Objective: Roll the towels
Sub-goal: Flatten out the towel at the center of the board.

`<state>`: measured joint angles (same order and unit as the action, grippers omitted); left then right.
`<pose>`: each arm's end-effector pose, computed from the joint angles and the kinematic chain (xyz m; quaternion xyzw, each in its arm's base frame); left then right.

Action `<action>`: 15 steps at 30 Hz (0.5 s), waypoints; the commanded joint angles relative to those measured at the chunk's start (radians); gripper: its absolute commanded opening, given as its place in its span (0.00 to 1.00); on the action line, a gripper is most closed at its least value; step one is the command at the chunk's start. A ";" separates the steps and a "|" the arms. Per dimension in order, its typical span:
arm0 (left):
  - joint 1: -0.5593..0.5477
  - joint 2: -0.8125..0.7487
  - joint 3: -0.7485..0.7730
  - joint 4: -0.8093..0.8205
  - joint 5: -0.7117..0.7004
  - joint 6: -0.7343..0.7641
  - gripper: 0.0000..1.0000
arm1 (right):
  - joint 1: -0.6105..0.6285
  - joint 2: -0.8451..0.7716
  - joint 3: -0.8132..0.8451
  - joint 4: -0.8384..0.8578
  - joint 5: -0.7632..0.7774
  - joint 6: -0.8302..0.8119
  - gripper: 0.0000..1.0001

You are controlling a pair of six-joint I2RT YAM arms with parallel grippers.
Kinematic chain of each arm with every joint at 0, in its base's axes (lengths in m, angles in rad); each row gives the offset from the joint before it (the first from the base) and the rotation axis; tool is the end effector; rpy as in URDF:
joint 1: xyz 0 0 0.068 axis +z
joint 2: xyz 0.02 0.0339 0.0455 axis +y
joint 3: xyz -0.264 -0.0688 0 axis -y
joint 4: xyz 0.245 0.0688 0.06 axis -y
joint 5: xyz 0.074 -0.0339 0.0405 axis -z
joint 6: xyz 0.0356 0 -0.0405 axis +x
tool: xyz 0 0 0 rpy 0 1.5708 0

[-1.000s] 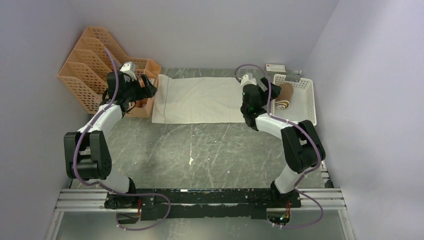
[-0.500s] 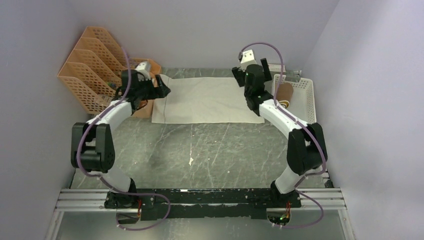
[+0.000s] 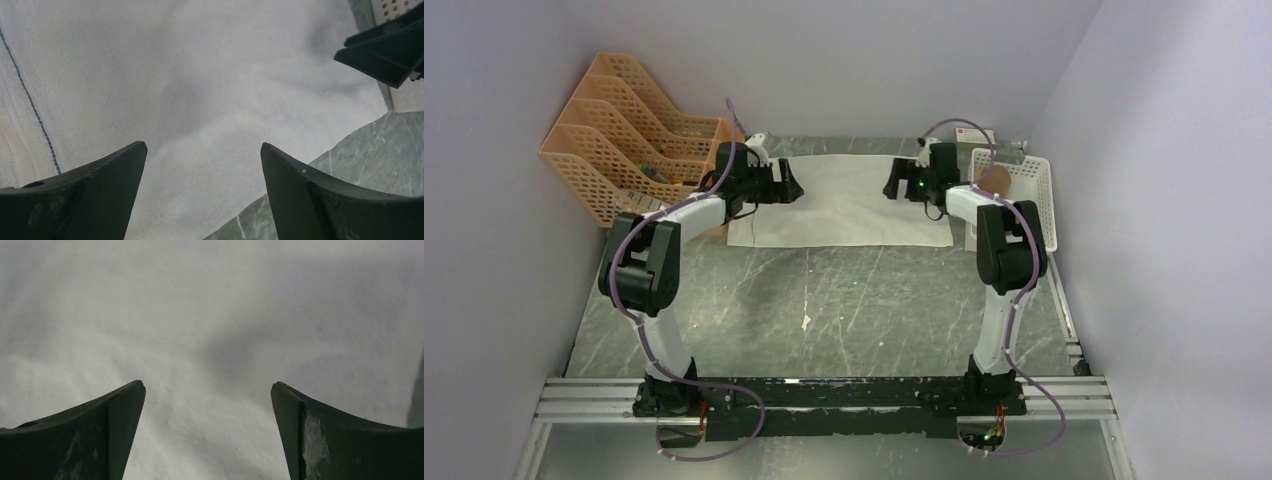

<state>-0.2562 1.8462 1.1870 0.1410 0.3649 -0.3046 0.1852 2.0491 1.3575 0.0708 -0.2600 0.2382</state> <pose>0.3986 -0.1176 0.2118 0.0705 0.8523 -0.2875 0.4313 0.4472 0.0931 0.1748 -0.0359 0.8831 0.2080 0.4191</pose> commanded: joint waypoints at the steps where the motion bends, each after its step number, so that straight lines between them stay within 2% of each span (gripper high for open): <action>1: 0.002 0.036 0.006 0.050 -0.023 -0.008 0.97 | -0.027 -0.004 -0.045 -0.054 -0.060 0.088 1.00; 7: 0.000 0.068 -0.059 0.076 -0.087 0.001 0.97 | -0.023 -0.024 -0.157 -0.129 0.141 0.102 1.00; 12: -0.003 0.041 -0.163 0.119 -0.154 -0.014 0.97 | -0.016 -0.108 -0.225 -0.235 0.368 0.086 1.00; 15: -0.005 0.018 -0.209 0.128 -0.167 -0.025 0.97 | -0.015 -0.151 -0.255 -0.287 0.442 0.085 1.00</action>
<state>-0.2546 1.9003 1.0241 0.2127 0.2497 -0.3141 0.1772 1.9327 1.1576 -0.0338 -0.0082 0.3153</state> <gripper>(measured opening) 0.966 0.999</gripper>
